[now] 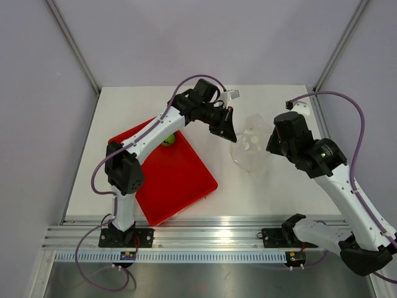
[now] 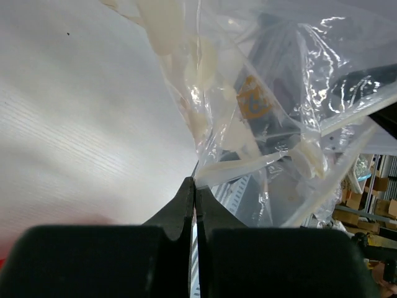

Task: Place the food in the zip-top bag and seal the zipper
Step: Open the zipper of the food storage bag at the center of the board, then pick up the fake fruit from the bin.

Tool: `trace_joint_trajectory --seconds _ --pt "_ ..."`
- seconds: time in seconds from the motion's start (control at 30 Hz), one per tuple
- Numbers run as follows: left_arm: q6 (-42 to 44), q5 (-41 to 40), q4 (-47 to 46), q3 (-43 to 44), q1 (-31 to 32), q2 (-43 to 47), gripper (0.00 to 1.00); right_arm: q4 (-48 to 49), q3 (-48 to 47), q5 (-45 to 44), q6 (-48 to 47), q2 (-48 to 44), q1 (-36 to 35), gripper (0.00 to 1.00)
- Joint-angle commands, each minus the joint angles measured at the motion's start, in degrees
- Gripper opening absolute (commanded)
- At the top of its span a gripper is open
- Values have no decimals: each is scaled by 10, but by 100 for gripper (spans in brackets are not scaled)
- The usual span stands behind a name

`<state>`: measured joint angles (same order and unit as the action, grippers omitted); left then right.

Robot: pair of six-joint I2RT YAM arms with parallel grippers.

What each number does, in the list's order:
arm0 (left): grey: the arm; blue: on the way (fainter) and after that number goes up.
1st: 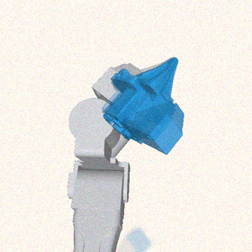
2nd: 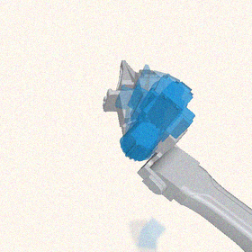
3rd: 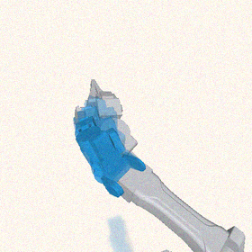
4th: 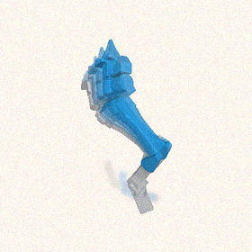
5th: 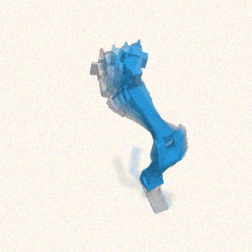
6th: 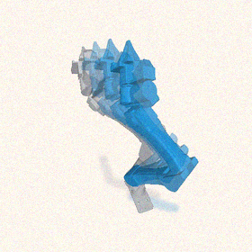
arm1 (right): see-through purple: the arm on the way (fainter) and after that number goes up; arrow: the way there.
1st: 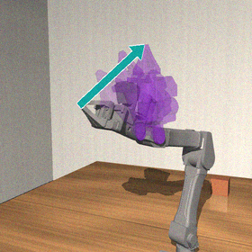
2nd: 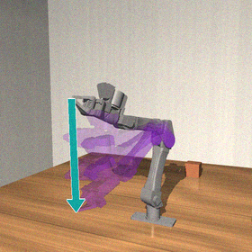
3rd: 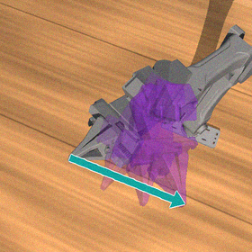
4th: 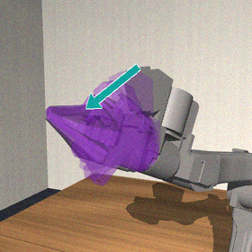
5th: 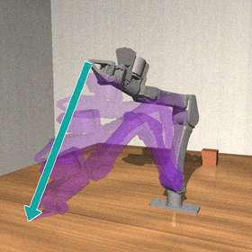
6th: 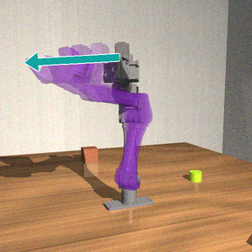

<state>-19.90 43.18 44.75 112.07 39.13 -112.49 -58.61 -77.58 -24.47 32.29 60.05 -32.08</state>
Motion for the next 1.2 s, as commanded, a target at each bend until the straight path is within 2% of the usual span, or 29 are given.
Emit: trace_joint_trajectory --seconds 0.0,0.23,0.33,0.37,0.43,0.63,0.83,0.93,1.03,1.1,1.13,1.17 --pt "48 -10 26 31 -5 -21 0 -42 -27 -31 -14 36 2 0" --pt "109 -100 82 20 -20 -50 1 -9 -5 15 24 122 -5 0" --pt "120 -138 100 19 -30 -48 30 2 -8 12 49 170 -7 0" --pt "121 -158 103 18 -36 -44 42 9 -9 14 56 189 -7 0" --pt "122 -177 114 17 -42 -39 49 24 -15 17 60 208 -10 0" --pt "116 -228 128 5 -56 2 52 39 -58 18 75 281 -26 0" --pt "100 -241 134 -11 -71 66 72 53 -90 27 80 333 -31 0" --pt "85 -256 133 -26 -84 90 72 59 -100 35 80 345 -38 0" --pt "43 -284 119 -66 -122 122 72 60 -107 35 81 350 -47 0" --pt "30 -296 90 -127 -164 161 74 59 -110 35 82 351 -53 0" --pt "18 -309 81 -151 -179 173 76 60 -108 35 82 349 -55 0" --pt "10 -338 72 -170 -206 185 83 60 -107 35 82 347 -56 0"
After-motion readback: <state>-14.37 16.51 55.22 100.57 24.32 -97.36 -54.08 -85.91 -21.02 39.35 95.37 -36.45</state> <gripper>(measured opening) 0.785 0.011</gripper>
